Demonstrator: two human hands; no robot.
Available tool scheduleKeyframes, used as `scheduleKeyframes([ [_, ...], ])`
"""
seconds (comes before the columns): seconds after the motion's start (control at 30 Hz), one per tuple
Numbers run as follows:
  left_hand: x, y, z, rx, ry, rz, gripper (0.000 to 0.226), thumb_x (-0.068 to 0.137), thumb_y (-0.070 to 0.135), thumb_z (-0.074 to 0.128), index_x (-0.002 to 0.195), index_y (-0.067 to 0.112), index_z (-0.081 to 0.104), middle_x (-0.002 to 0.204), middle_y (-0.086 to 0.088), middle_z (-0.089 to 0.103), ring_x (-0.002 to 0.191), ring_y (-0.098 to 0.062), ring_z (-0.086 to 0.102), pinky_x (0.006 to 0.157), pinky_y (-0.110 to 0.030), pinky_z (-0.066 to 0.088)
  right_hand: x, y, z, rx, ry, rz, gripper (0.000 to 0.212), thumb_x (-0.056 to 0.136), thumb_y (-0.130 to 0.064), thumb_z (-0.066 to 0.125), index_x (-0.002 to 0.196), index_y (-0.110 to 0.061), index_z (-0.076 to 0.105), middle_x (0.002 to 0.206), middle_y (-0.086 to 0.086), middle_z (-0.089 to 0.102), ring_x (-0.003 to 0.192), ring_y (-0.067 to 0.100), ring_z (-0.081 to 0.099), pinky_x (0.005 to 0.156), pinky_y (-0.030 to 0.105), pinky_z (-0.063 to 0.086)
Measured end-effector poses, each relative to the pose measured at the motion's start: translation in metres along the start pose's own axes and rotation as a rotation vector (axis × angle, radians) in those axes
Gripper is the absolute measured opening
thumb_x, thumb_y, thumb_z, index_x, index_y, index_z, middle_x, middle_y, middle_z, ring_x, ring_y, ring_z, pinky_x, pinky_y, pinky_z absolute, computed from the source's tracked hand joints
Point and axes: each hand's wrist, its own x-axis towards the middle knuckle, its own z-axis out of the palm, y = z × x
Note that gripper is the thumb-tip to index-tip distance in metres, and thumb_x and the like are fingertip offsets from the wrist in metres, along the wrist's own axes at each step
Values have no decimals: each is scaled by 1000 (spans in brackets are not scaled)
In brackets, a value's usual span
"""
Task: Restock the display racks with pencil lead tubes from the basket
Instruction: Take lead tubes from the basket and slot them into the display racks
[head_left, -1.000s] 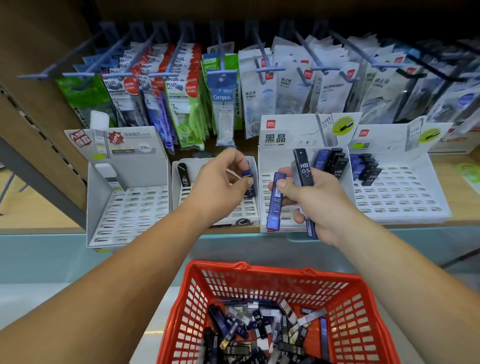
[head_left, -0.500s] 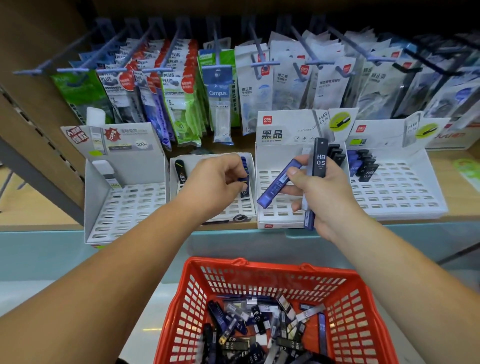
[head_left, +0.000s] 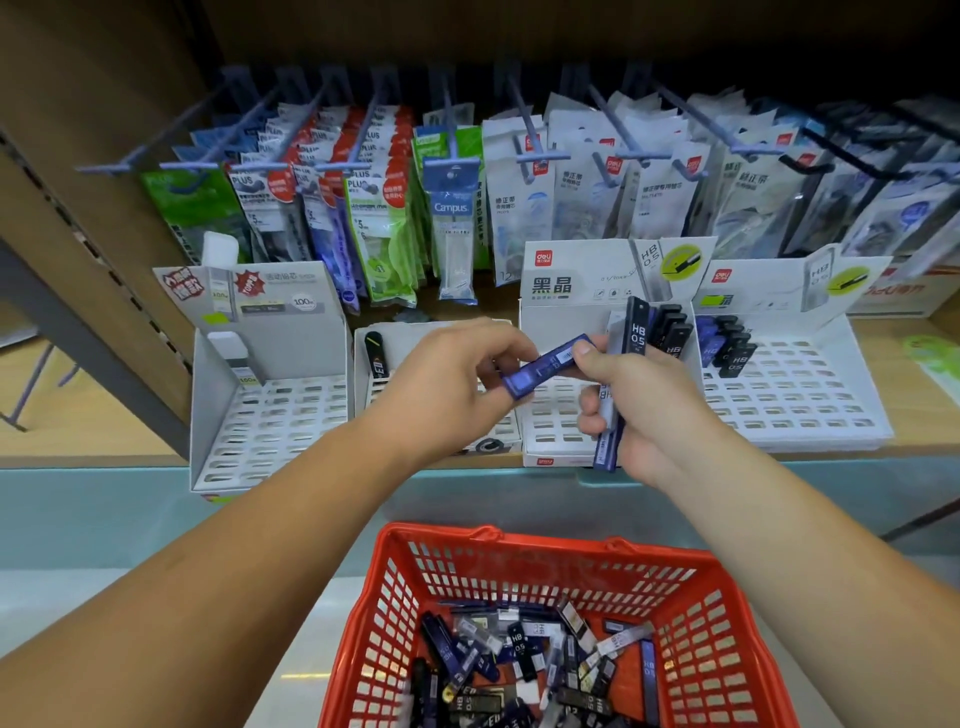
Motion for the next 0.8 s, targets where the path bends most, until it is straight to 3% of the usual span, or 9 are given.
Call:
scheduleKeyframes([
  [0.13,-3,12,-8,-85,53,23,23,83,11,83,102,19,75,87,6,64,65,-6,57,61,-12,40,-4,1,4,-31,-89,38,2,101,-11,62,102,-10,61,72,10,72,41,13,40,38,21,30],
  [0.2,-2,18,-8,-136,65,4,14,83,10,84,90,15,73,84,7,63,67,-5,58,63,-13,42,-4,3,0,-97,-126,37,11,101,-17,64,107,-8,62,72,13,72,42,14,40,39,21,30],
  [0.37,5,29,2,-348,140,-246,21,86,11,82,88,21,64,76,1,73,68,-30,67,64,-42,57,-4,2,-29,-288,-55,-43,37,101,-42,62,106,-5,63,52,2,47,42,16,36,42,24,32],
  [0.47,11,36,12,-369,180,-294,25,83,9,85,92,21,65,77,-3,73,62,-20,64,70,-41,61,-4,-4,-52,-294,-11,-33,50,96,-61,58,98,-11,60,53,-2,35,43,15,29,41,23,26],
  [0.53,14,36,20,-405,185,-296,22,85,7,82,89,22,67,77,-4,73,68,-30,66,73,-47,60,-4,-7,-67,-262,15,-18,56,92,-69,57,98,-13,58,54,-2,32,43,14,25,42,22,22],
  [0.67,33,38,43,-373,178,-287,26,93,5,71,95,32,69,83,-2,76,81,-25,73,82,-50,61,-2,-9,-96,-166,-44,34,57,93,-68,55,103,-12,57,57,0,36,43,14,27,42,22,21],
  [0.8,57,43,58,-313,180,-321,28,97,8,68,97,36,63,80,0,75,77,-15,74,81,-47,62,-1,-4,-105,-182,-57,12,50,96,-56,62,111,-9,62,59,3,47,46,17,43,43,24,23],
])
